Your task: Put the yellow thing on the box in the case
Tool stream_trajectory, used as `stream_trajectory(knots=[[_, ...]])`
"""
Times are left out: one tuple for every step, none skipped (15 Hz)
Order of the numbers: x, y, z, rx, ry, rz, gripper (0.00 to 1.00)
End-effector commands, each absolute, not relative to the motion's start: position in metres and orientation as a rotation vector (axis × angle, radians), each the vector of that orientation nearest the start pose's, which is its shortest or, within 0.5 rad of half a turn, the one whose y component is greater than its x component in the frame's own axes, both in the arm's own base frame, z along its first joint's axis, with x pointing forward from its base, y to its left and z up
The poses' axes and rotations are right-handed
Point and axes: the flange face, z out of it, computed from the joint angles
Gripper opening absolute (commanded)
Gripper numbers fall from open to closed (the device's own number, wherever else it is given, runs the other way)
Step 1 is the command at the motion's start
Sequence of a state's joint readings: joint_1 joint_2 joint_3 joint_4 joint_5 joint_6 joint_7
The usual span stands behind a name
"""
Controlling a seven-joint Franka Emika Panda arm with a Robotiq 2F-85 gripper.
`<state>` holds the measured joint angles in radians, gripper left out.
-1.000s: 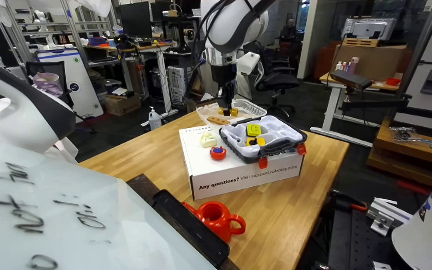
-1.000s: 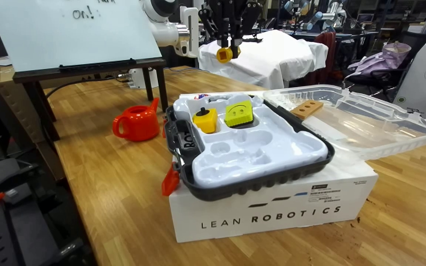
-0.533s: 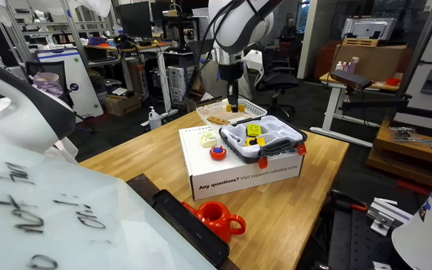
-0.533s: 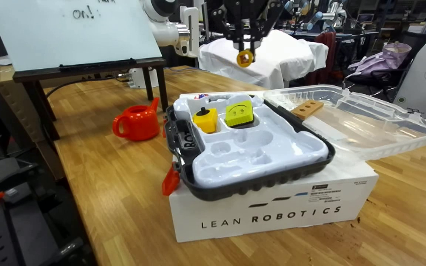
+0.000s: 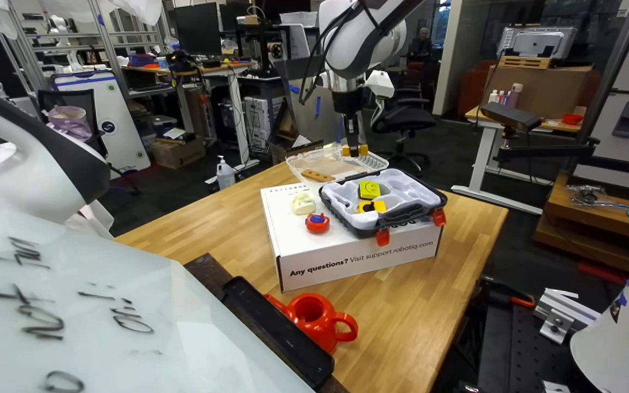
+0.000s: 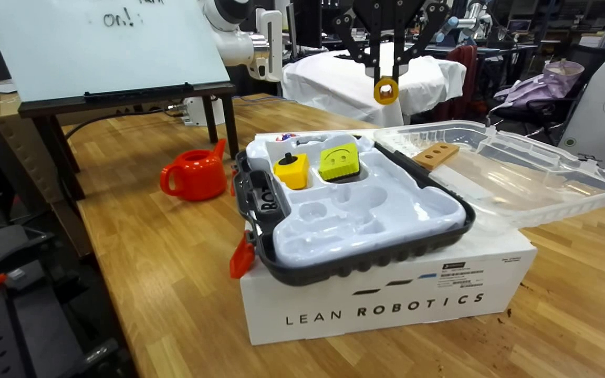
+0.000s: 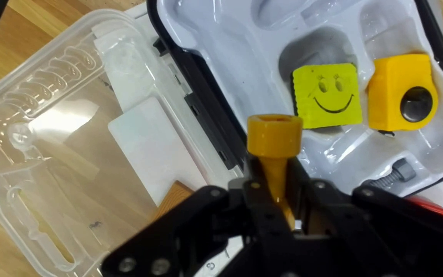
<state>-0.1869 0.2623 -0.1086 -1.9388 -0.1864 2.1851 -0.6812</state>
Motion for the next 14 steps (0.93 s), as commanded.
stream_trajectory(knots=[[0.580,-0.181,0.351,-3.187,-0.810,0.163,0.18],[0.580,-0.181,0.351,-3.188,-0.809,0.163,0.18],[0.580,-0.182,0.351,-3.188,-0.808,0.163,0.18],[0.580,-0.182,0.351,-3.188,-0.808,0.163,0.18],[0.580,-0.182,0.351,-3.188,-0.808,0.163,0.18],[0.580,-0.182,0.351,-3.188,-0.808,0.163,0.05],[0.581,-0.184,0.348,-3.200,-0.845,0.178,0.05],[0.581,-0.186,0.345,-3.197,-0.865,0.191,0.05],[0.581,-0.191,0.341,-3.176,-0.924,0.204,0.05],[0.579,-0.196,0.337,-3.142,-0.987,0.219,0.05],[0.577,-0.203,0.333,-3.104,-1.067,0.232,0.05],[0.576,-0.213,0.330,-3.065,-1.143,0.249,0.05],[0.573,-0.222,0.326,-3.030,-1.209,0.268,0.05],[0.570,-0.231,0.324,-2.987,-1.275,0.282,0.05]])
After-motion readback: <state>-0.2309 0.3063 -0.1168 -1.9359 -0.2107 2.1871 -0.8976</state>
